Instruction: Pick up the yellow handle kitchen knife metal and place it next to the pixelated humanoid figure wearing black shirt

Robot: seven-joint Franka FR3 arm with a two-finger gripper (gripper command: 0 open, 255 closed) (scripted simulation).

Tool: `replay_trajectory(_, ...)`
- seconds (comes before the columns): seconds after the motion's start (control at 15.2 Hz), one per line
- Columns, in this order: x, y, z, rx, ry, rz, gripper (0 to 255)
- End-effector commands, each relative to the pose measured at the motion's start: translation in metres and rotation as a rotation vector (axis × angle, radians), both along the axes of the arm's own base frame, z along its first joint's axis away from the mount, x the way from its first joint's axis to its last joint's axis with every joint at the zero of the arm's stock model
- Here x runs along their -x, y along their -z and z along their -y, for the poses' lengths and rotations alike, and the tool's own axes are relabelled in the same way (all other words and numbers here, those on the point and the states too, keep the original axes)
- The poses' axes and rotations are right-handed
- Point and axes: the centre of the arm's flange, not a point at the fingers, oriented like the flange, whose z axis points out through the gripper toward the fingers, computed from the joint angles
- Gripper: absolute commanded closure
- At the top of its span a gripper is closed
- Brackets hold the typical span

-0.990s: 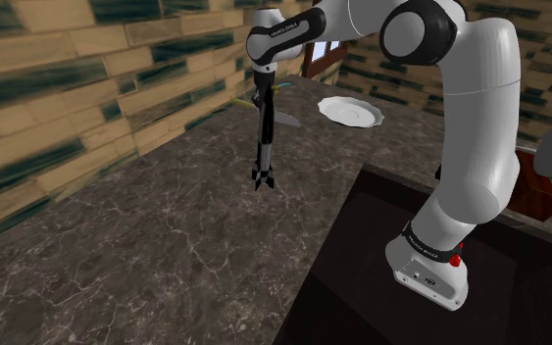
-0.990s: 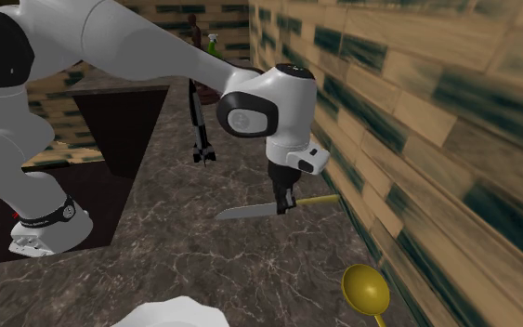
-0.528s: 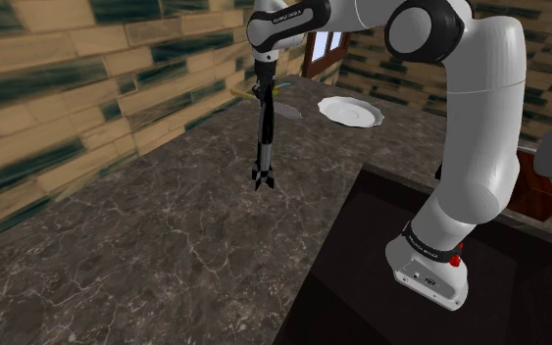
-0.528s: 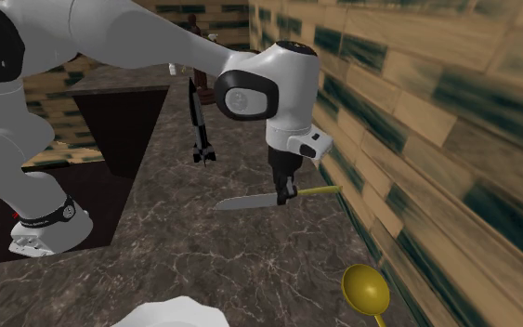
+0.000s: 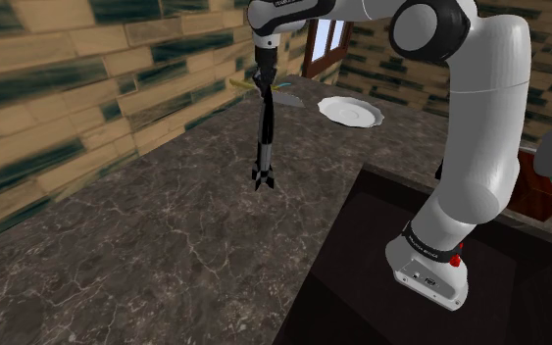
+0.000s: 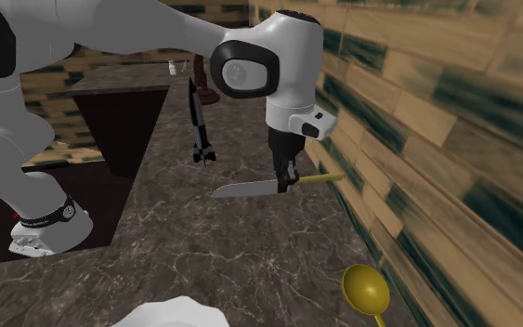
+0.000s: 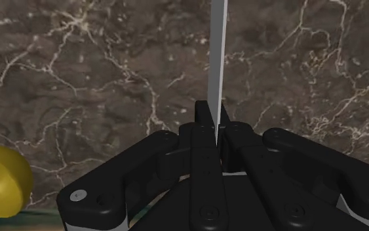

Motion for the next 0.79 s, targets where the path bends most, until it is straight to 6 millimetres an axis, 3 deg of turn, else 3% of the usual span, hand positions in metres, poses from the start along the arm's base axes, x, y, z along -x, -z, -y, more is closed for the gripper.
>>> replay_trajectory(0.0,-0.001,-0.012,0.000,0.000,0.000,0.000,255)
replay_trajectory(0.53,-0.001,-0.052,0.000,0.000,0.000,0.000,255)
replay_trajectory(0.73,0.031,-0.052,0.023,0.000,0.000,0.000,255)
